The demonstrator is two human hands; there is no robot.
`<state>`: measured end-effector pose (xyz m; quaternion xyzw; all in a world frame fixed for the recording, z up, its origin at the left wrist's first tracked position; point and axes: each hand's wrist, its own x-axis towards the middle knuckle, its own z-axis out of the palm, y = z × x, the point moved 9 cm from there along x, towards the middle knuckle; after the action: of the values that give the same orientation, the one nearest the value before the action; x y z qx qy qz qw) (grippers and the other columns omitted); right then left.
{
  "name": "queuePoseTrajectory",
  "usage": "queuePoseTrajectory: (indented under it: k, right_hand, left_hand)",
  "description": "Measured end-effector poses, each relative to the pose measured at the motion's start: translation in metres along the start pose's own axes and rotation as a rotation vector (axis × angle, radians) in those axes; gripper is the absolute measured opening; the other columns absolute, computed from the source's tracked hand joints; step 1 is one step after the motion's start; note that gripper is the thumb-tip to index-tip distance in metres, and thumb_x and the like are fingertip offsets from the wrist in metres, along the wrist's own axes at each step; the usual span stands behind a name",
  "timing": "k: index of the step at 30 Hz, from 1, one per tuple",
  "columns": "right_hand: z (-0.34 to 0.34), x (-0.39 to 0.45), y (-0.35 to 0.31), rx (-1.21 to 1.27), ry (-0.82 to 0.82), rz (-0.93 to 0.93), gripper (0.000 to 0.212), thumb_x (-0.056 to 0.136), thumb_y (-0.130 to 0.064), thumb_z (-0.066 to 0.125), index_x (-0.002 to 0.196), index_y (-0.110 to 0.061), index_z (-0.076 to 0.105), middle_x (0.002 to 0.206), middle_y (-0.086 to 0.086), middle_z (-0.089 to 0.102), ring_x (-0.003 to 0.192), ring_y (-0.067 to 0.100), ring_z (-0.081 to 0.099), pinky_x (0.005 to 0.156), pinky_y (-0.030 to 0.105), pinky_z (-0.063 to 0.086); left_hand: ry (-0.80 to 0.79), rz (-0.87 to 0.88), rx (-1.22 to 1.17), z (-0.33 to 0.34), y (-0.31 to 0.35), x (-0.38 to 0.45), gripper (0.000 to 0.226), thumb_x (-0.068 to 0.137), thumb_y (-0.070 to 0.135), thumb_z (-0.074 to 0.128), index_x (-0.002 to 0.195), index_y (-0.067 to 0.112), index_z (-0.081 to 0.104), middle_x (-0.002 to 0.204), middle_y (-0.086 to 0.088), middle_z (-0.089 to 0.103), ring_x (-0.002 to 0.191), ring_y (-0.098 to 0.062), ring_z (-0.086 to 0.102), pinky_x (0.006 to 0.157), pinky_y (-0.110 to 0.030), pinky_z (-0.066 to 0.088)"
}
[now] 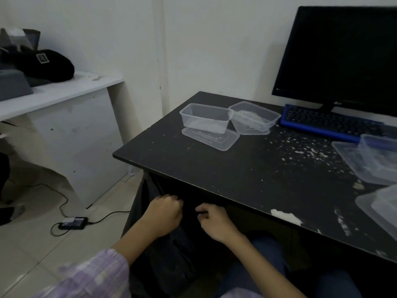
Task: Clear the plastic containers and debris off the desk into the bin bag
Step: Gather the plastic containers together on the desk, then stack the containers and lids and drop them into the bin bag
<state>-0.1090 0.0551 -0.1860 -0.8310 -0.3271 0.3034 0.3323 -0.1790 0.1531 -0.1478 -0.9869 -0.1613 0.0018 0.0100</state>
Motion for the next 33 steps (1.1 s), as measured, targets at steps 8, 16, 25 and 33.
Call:
queuePoseTrajectory:
  k: [8,16,25,33]
  right_hand:
    - [-0.088,-0.091,-0.033,-0.074,0.214,-0.159,0.018,0.092,-0.025,0.053,0.100,-0.023,0.070,0.091,-0.005,0.069,0.082,0.003,0.064,0.067,0.010,0.046]
    - [-0.192,-0.079,-0.042,-0.137,0.385,-0.158,0.020,0.092,-0.020,0.054,0.103,-0.022,0.070,0.101,-0.004,0.068,0.090,0.005,0.061,0.077,0.017,0.044]
    - [-0.284,0.023,-0.020,-0.068,0.579,-0.041,0.025,0.088,-0.012,0.058,0.112,-0.014,0.064,0.113,0.007,0.063,0.097,0.015,0.060,0.085,0.029,0.051]
    - [-0.313,0.100,-0.015,-0.144,0.583,-0.015,0.046,0.086,-0.017,0.064,0.129,-0.015,0.051,0.131,0.011,0.040,0.110,0.022,0.051,0.090,0.030,0.046]
  left_hand:
    - [0.350,0.062,-0.272,-0.115,0.056,-0.012,0.024,0.094,0.035,0.041,0.085,0.021,0.059,0.080,0.007,0.060,0.078,-0.015,0.058,0.063,-0.029,0.044]
    - [0.380,0.077,-0.514,-0.172,0.092,0.064,0.016,0.090,0.026,0.053,0.085,0.014,0.064,0.081,0.000,0.065,0.073,-0.013,0.060,0.067,-0.030,0.049]
    - [0.311,-0.076,-0.724,-0.157,0.095,0.208,0.023,0.088,0.013,0.055,0.106,0.000,0.059,0.108,-0.015,0.062,0.101,-0.029,0.059,0.084,-0.034,0.046]
    - [0.276,-0.060,-0.723,-0.136,0.092,0.276,0.033,0.088,0.014,0.055,0.120,0.005,0.053,0.125,-0.013,0.054,0.113,-0.024,0.053,0.088,-0.025,0.039]
